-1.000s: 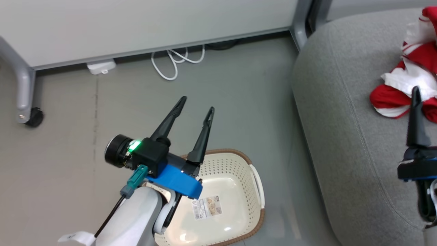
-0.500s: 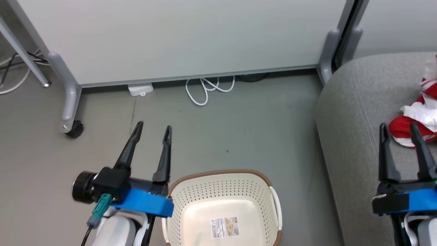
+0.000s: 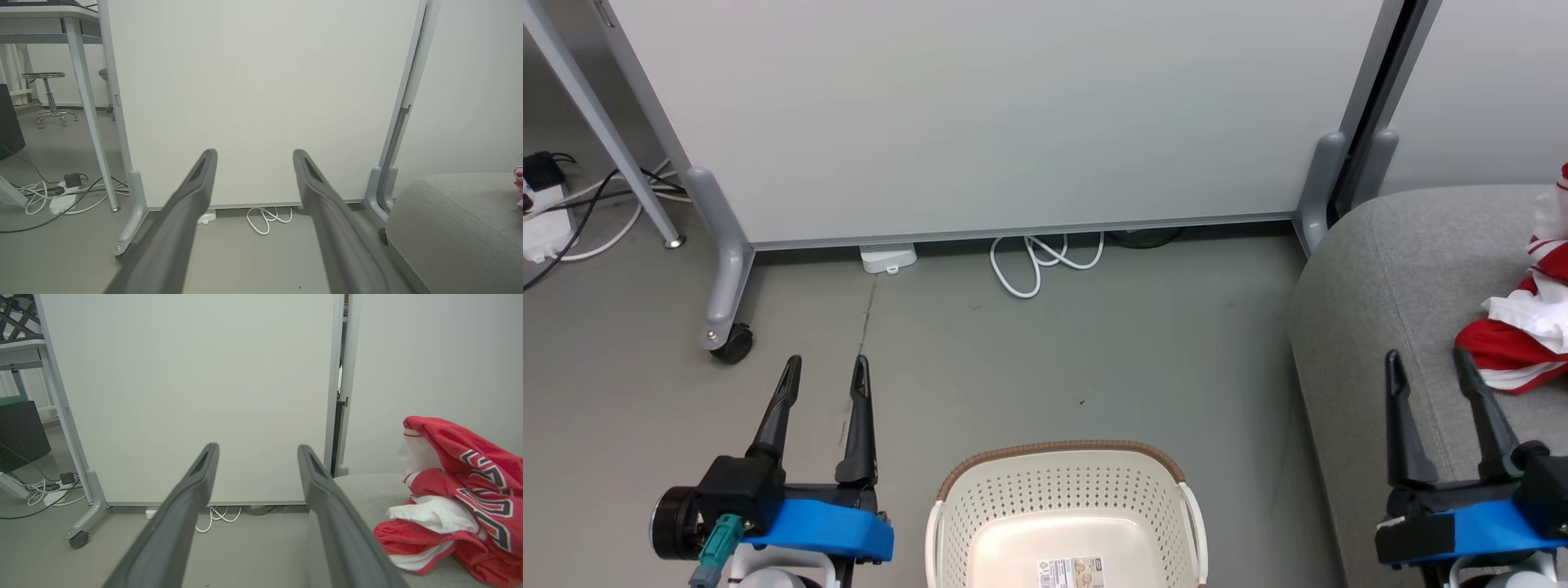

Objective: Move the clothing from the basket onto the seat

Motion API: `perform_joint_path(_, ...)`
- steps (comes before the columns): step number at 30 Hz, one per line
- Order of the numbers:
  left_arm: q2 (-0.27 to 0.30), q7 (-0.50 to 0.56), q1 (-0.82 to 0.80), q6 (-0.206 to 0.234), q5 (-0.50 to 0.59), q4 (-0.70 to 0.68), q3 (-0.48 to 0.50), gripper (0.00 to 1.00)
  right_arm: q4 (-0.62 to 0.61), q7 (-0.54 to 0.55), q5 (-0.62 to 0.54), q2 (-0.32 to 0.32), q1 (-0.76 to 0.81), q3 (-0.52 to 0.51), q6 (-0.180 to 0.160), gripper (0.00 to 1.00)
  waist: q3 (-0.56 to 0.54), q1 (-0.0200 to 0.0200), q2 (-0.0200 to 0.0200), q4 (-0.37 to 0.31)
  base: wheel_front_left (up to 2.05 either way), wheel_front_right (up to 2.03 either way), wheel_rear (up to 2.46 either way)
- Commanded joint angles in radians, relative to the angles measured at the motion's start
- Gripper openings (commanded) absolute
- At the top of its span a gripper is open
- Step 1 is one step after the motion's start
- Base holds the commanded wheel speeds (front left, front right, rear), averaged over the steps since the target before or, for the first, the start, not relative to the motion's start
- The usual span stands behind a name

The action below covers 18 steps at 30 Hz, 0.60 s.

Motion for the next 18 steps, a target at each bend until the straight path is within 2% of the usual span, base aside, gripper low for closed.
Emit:
perform_joint_path(1,-0.004,-0.005,0.009,-0.003,0.008,0.003,0.011,1.0,0.0,0.0,0.0,0.004,0.019,0.006,0.001,1.0,-0.006,0.0001,-0.0001,0.0,0.0,0.0,0.0)
perform_joint_path(10,-0.019,-0.005,0.042,-0.016,0.028,0.001,0.058,1.0,0.02,0.0,0.002,0.021,0.047,0.05,0.001,1.0,-0.028,0.0001,-0.0001,0.005,0.0,0.0,0.0)
perform_joint_path(18,-0.026,-0.005,0.058,-0.032,0.038,-0.002,0.06,1.0,0.035,0.0,0.007,0.025,0.056,0.074,0.001,1.0,-0.038,0.0001,-0.0001,0.008,0.0,0.0,0.0)
